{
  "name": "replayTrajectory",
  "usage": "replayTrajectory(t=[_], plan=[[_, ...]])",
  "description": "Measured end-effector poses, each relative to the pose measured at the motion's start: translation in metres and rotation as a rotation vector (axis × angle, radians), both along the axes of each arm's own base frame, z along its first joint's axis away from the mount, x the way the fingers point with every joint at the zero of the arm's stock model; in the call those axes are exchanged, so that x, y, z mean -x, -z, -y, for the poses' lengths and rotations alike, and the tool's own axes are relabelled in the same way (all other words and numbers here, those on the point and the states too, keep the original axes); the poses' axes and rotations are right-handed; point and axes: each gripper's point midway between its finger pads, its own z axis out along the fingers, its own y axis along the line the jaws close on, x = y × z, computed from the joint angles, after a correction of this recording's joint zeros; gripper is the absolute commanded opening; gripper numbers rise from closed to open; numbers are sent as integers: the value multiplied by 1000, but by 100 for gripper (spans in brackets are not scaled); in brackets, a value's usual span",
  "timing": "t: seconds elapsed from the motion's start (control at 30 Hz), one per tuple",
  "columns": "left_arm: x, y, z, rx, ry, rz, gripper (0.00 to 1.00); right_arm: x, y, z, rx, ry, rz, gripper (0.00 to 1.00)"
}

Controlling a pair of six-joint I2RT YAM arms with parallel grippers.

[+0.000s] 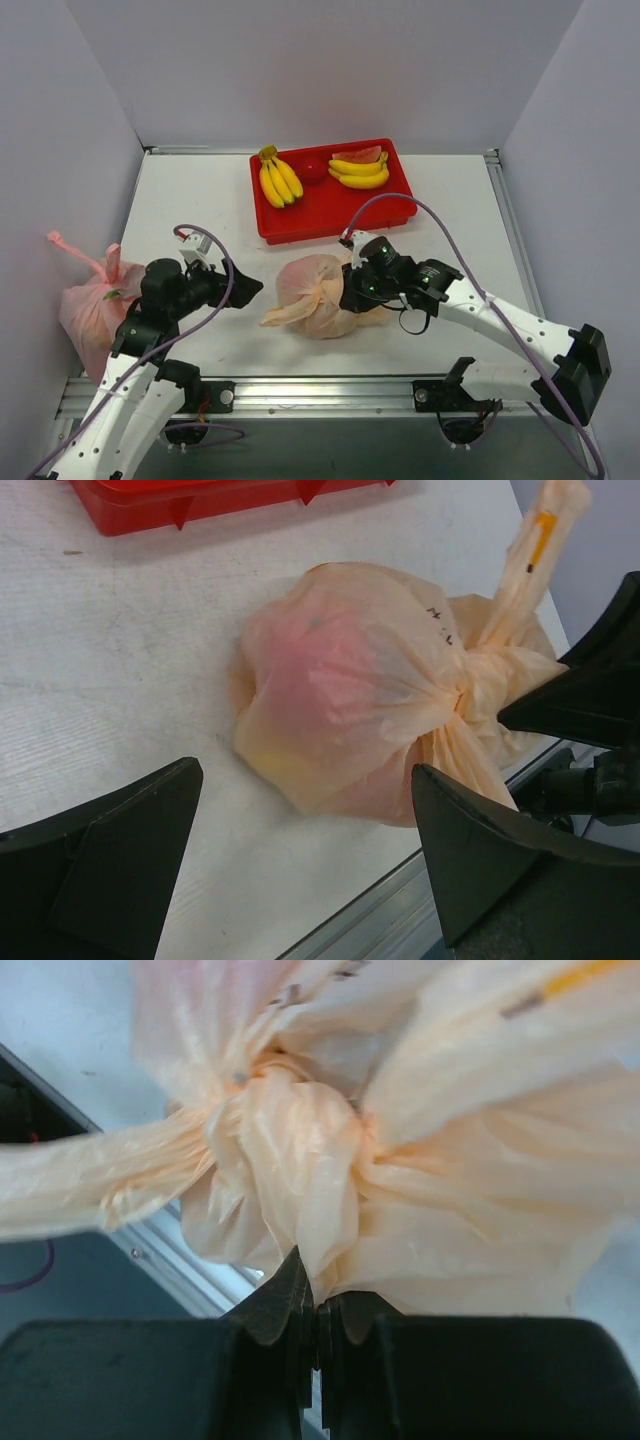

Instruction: Untie the knot of the plastic bag and take out the fruit

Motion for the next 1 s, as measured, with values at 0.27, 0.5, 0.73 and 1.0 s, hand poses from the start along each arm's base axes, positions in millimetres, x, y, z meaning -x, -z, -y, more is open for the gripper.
replayTrajectory(t=[0.27, 0.5, 0.73, 1.0], plan=[[2, -1, 20, 46, 33, -36, 97, -42, 28, -20, -1, 38, 13, 13], [12, 21, 60, -45, 74, -97, 90, -48, 21, -26, -45, 60, 62, 60], [2, 17, 73, -132, -48, -57, 83, -46, -8, -10, -104, 100, 166, 63], [-2, 32, 85, -209, -118, -67, 84, -46, 3, -20, -90, 86, 153, 62]])
